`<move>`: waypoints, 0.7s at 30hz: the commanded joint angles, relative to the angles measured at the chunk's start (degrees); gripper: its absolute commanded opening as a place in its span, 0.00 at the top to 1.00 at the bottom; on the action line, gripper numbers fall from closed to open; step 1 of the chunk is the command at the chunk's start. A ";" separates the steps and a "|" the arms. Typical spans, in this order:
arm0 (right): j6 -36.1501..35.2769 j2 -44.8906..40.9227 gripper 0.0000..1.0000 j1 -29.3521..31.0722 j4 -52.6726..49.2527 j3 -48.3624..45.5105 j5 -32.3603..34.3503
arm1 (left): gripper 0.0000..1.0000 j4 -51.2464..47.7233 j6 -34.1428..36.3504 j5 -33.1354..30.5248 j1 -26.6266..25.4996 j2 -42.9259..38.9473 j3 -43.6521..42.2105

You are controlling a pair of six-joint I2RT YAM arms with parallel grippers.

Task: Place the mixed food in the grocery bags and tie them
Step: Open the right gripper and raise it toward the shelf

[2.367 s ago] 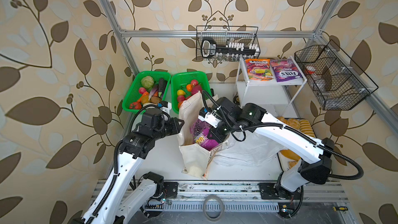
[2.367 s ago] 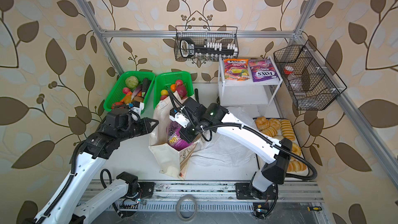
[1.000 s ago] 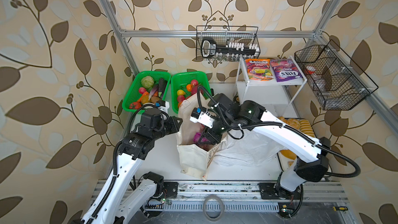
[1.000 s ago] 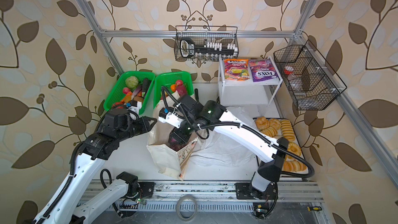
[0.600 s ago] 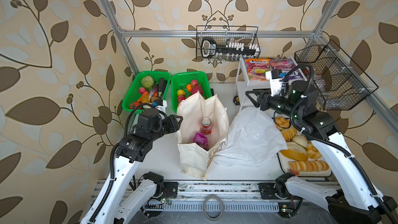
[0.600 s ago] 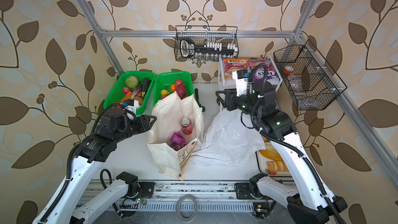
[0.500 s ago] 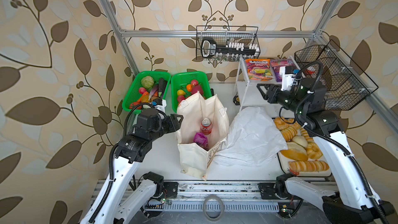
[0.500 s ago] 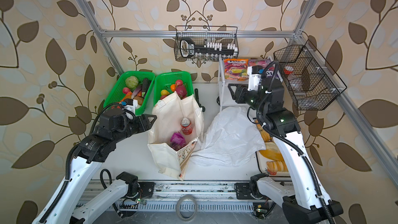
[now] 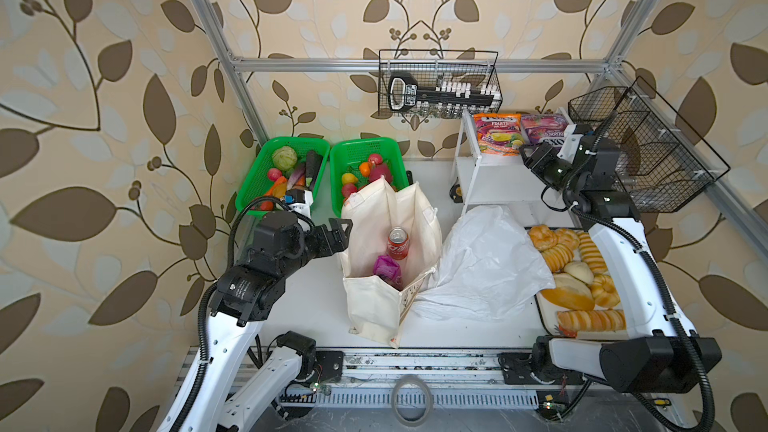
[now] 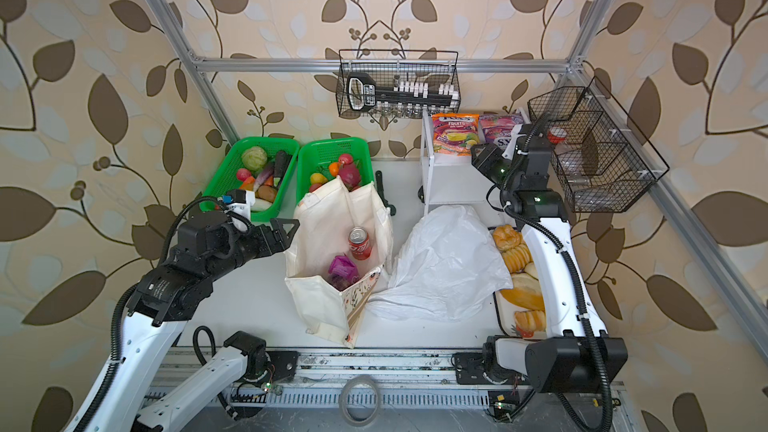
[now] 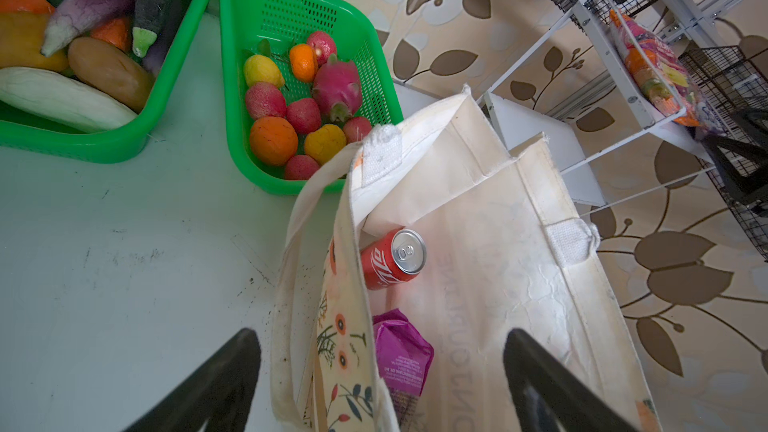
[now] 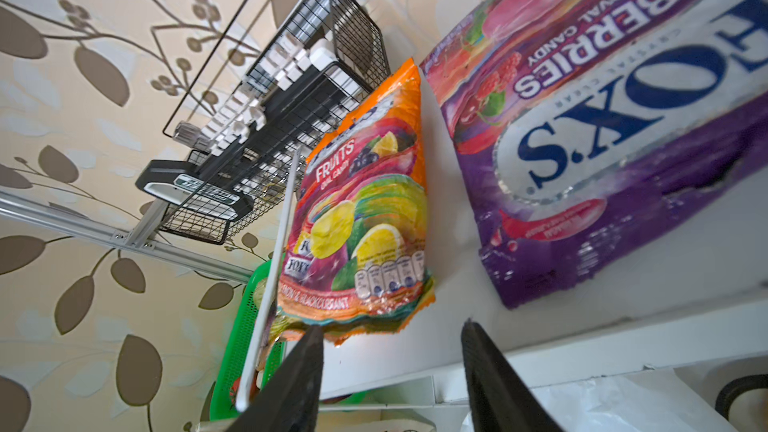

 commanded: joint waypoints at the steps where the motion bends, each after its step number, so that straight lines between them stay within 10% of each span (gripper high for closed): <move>1: 2.54 0.56 0.45 -0.13 2.48 2.03 1.35 | 0.05 -0.70 1.07 -1.77 0.39 -0.82 1.74; 21: 6.37 8.36 0.43 -0.22 4.38 4.56 -5.77 | 0.03 -2.01 1.40 -3.40 0.39 -2.96 0.74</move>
